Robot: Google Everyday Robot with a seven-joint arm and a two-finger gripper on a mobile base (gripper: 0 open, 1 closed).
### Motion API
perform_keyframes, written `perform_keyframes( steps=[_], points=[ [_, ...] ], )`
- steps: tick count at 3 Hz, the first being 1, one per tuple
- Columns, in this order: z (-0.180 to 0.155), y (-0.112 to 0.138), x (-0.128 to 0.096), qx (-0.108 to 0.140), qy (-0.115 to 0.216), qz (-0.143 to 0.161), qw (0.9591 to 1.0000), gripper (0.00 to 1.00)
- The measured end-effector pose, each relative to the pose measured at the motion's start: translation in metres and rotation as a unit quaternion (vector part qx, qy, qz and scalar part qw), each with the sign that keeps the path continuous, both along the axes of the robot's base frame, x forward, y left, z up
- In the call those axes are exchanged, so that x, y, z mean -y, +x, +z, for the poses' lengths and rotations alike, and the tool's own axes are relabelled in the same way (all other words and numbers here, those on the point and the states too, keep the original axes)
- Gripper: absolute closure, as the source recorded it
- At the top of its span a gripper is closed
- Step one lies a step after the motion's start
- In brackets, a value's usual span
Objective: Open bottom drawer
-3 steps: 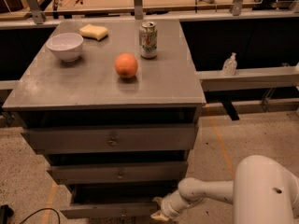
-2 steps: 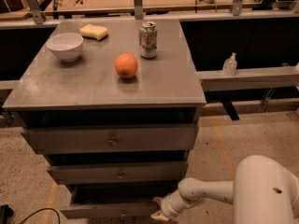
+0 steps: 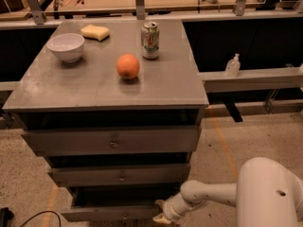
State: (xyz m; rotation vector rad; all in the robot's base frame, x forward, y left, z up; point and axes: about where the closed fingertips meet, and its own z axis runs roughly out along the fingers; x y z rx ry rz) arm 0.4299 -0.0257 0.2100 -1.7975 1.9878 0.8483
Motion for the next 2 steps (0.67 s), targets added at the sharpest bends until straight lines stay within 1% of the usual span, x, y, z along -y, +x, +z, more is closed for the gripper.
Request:
perform_keyframes(
  steps=[2],
  points=[
    [0.0, 0.0001, 0.0, 0.0, 0.0, 0.0, 1.0, 1.0]
  ],
)
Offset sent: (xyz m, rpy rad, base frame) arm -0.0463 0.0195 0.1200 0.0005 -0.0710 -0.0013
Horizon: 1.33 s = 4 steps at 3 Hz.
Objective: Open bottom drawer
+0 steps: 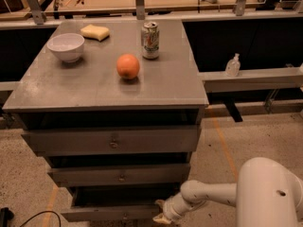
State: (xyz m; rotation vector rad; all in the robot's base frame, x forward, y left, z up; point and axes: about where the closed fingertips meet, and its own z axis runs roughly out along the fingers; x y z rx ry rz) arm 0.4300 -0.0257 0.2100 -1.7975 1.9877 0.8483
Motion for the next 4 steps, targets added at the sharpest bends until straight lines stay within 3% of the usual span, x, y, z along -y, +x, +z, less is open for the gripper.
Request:
perform_keyframes(
  steps=[4],
  points=[
    [0.0002, 0.0001, 0.0, 0.0, 0.0, 0.0, 1.0, 1.0]
  ],
)
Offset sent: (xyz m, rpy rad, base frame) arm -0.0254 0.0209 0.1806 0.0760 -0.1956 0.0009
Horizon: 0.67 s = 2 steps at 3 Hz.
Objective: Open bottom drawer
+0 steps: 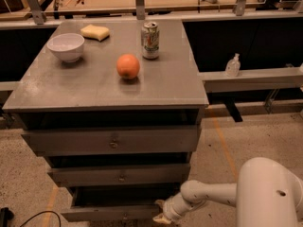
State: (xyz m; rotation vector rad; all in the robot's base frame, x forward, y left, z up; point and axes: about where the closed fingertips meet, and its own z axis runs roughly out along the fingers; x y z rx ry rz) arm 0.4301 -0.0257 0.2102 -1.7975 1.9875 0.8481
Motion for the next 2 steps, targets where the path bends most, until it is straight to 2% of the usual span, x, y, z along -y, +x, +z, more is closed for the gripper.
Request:
perform_keyframes(
  steps=[1, 2],
  points=[
    [0.0001, 0.0001, 0.0, 0.0, 0.0, 0.0, 1.0, 1.0],
    [0.0001, 0.0003, 0.0001, 0.0, 0.0, 0.0, 1.0, 0.84]
  ],
)
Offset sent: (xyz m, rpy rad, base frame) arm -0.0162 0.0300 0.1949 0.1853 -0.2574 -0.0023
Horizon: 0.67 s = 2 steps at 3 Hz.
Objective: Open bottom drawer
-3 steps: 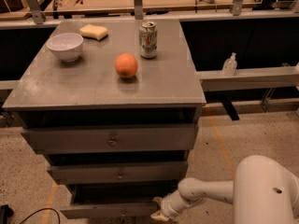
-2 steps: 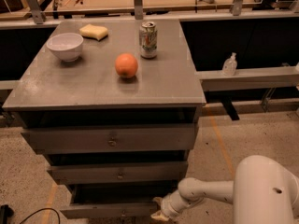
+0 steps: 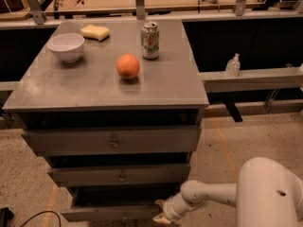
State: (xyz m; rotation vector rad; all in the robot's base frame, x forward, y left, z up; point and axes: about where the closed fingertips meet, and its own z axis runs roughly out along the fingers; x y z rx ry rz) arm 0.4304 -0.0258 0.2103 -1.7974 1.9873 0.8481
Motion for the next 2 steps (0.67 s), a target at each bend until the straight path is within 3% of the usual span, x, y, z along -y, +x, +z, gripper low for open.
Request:
perform_keyframes(
  steps=[2],
  points=[
    [0.0017, 0.0, -0.0003, 0.001, 0.0, 0.0, 1.0, 0.37]
  ],
)
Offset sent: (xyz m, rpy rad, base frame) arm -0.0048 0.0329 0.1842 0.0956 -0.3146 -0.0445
